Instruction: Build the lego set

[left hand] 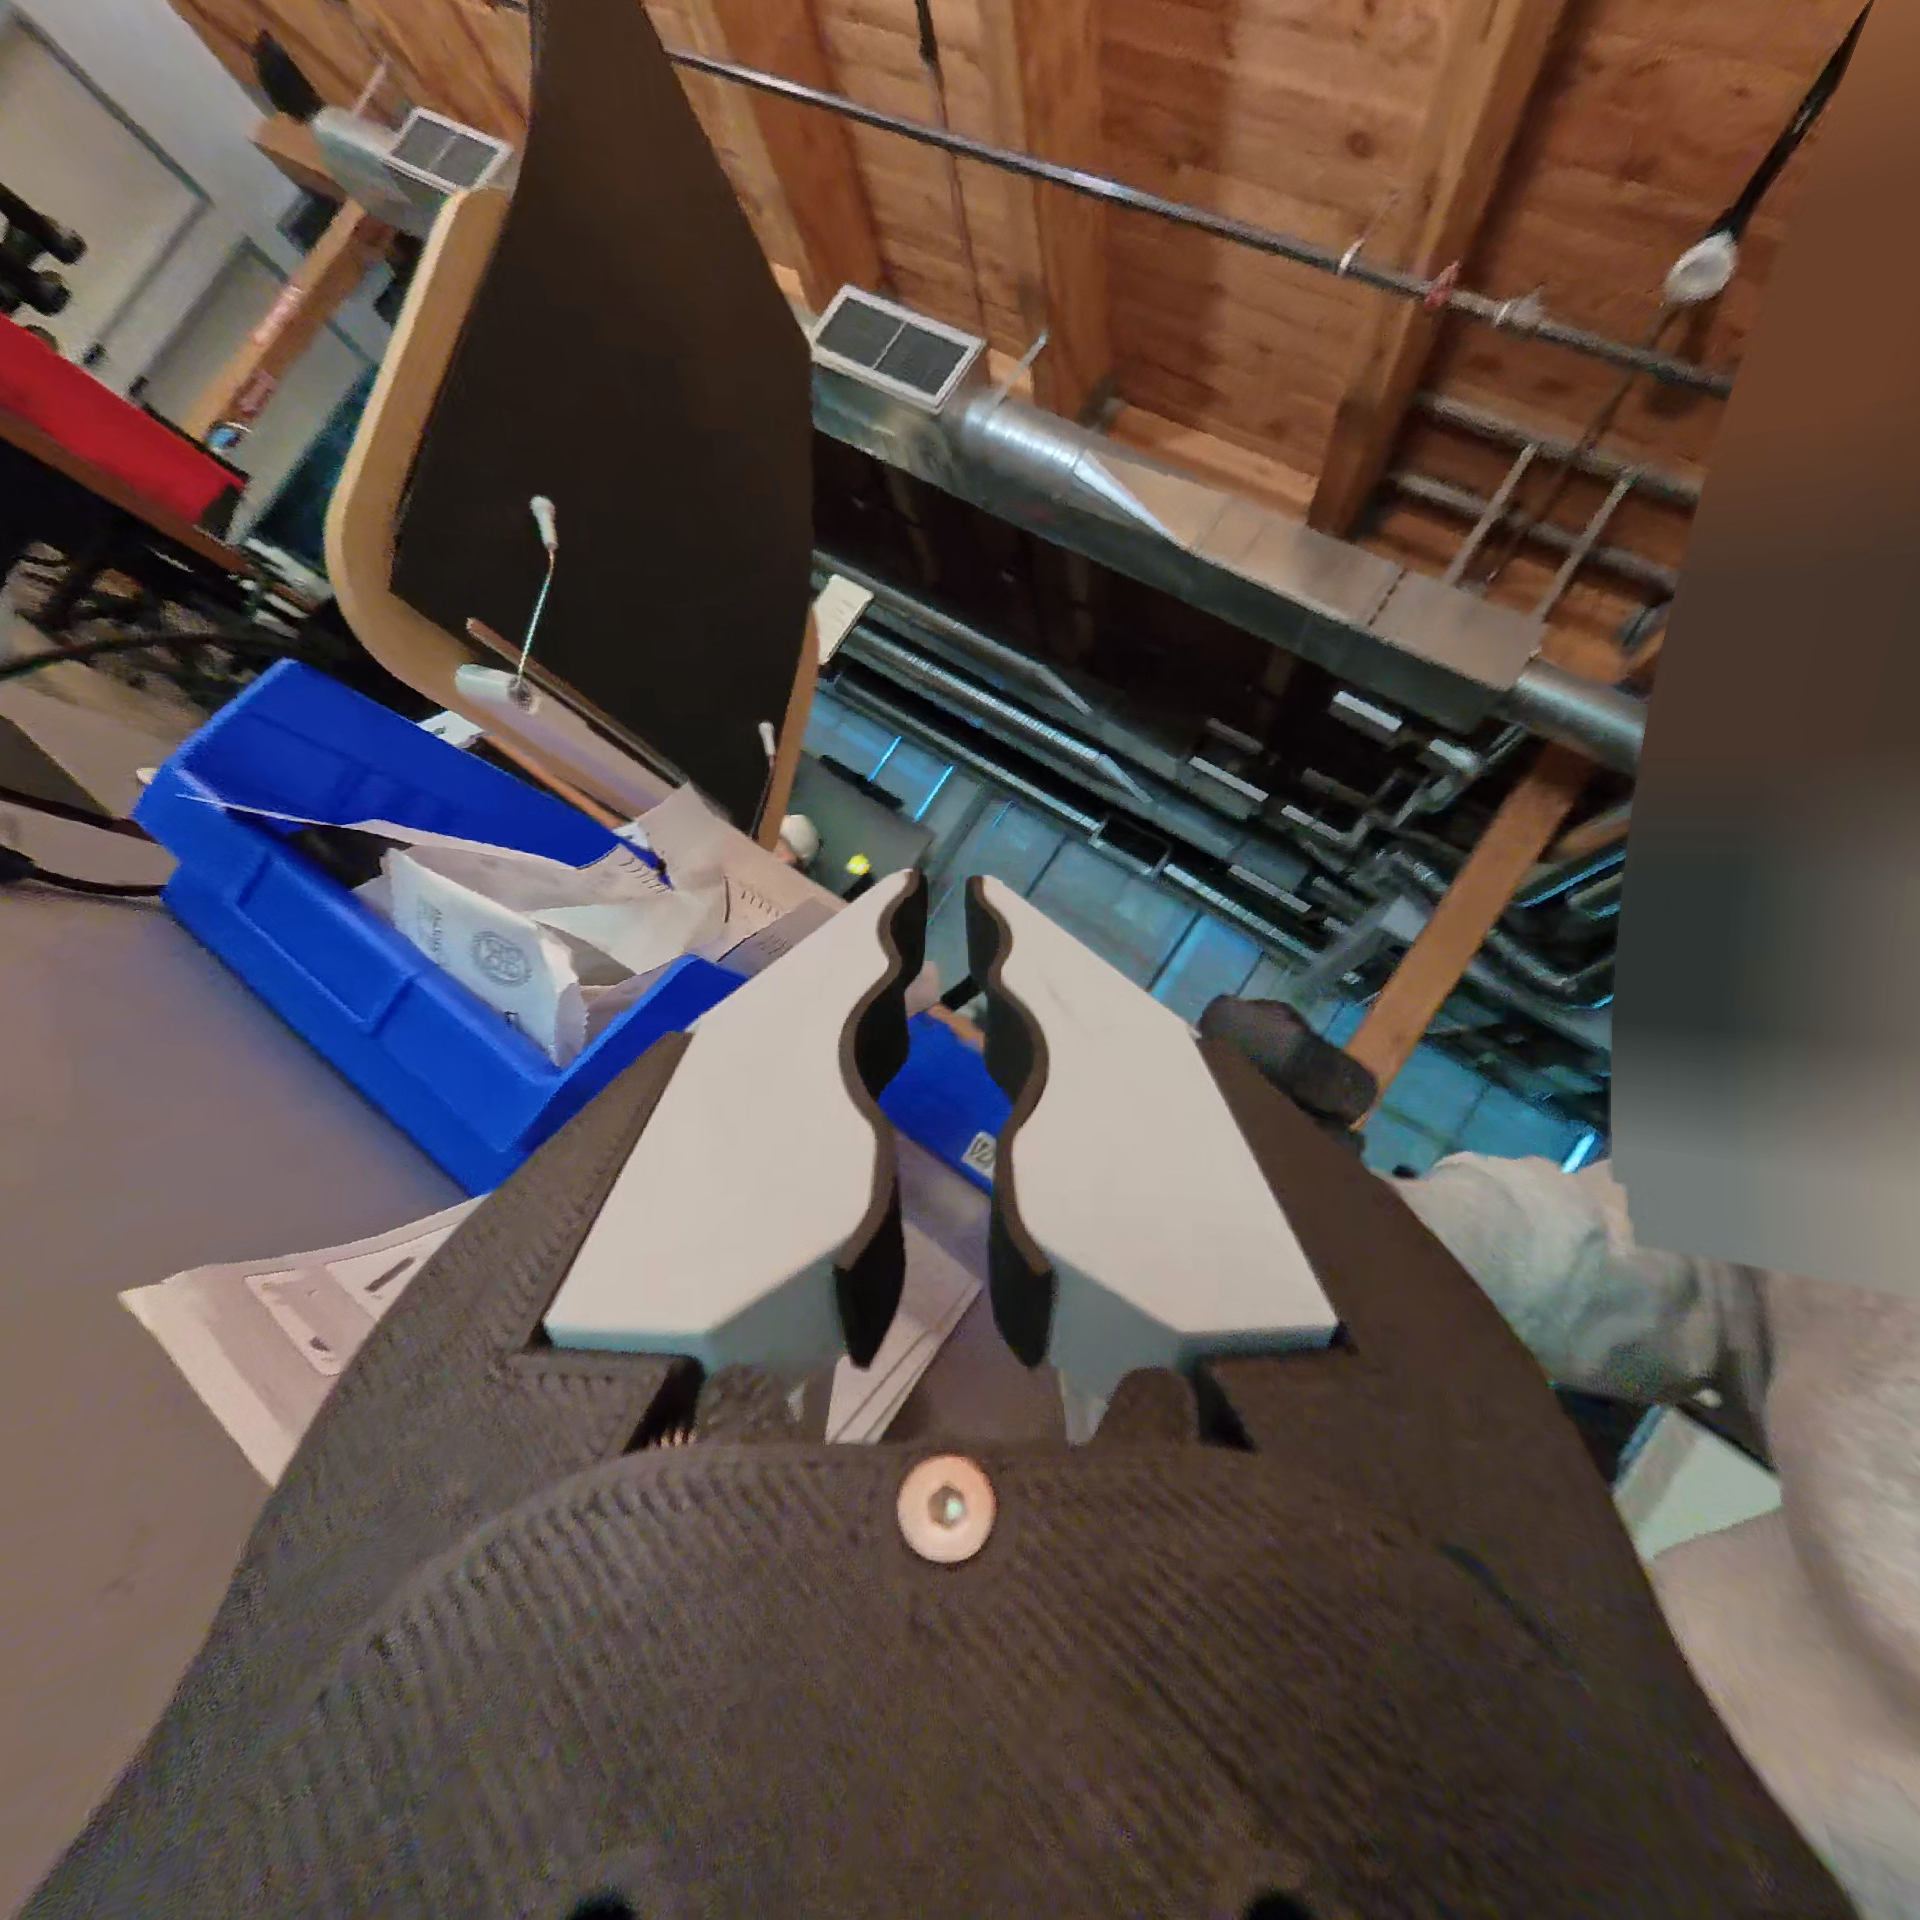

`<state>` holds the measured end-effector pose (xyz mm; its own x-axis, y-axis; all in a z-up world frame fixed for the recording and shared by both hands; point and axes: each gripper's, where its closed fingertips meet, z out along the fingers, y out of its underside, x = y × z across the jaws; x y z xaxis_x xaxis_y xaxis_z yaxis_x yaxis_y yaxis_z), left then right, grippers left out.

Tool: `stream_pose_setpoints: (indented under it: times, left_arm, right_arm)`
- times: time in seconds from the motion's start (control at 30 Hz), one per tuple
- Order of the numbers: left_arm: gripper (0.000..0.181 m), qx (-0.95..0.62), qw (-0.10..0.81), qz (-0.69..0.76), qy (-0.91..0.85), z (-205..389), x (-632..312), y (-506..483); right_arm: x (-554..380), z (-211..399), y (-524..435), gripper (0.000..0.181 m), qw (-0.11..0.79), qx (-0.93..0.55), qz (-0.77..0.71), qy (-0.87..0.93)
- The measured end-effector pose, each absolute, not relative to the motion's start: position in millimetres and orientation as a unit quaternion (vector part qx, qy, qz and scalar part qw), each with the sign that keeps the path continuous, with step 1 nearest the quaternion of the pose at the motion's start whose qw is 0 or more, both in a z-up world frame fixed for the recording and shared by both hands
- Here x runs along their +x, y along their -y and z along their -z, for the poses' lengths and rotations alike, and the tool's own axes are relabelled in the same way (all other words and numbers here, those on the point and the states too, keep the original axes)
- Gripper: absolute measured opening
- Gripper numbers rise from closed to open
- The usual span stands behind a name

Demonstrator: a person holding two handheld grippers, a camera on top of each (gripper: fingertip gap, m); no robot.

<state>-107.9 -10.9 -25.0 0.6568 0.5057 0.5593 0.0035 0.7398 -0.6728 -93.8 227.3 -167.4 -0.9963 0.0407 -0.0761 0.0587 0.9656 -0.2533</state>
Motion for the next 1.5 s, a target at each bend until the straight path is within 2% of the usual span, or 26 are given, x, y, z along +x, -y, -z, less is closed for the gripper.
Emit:
stream_pose_setpoints:
  times: [0.03,1.5]
  left_arm:
    - [0.004,-0.343,0.841,-0.158,0.387,25.4,-108.7,7.1]
    - [0.002,-0.336,0.845,-0.142,0.390,27.4,-111.5,6.8]
  right_arm:
    - [-94.0,168.1,-226.3,0.004,0.034,0.022,0.126,-0.991]
    - [-90.7,172.9,-217.3,0.003,0.034,0.000,0.086,-0.996]
